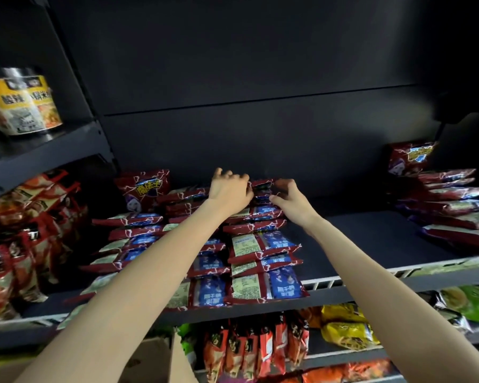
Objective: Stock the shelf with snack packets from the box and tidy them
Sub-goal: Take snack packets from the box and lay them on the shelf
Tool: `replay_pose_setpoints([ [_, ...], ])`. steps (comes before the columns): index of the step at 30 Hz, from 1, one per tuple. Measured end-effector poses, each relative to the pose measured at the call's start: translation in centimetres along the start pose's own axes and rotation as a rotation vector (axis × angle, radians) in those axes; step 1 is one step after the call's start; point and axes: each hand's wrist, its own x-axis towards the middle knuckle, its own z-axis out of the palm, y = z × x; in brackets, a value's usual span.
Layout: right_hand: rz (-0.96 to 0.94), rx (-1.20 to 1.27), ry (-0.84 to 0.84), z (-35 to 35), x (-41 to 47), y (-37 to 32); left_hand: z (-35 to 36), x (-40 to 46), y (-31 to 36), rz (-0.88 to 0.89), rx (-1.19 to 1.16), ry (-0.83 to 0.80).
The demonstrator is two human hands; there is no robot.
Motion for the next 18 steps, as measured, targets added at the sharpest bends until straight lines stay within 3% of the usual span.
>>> replay_pose_setpoints([
  [4,-0.174,-0.248,0.101,-0.1,-2.0,-1.1,-1.7,-2.1,-0.7,-0.01,-0.073,0.099],
  [12,-0.65,-0.526,0.325,0.7,-13.1,-6.7,-9.4,-15.5,-1.5,0.145,-0.346,0.524],
  [15,-0.778,-0.54,0.316,3.3,-18.4,-7.6,-11.0,-23.0,-2.5,0.166,-0.372,0.5],
  [18,-0.767,-0.563,0.117,6.9,-23.2,-7.5,-11.3,-30.9,-4.4,0.127,-0.382,0.255],
])
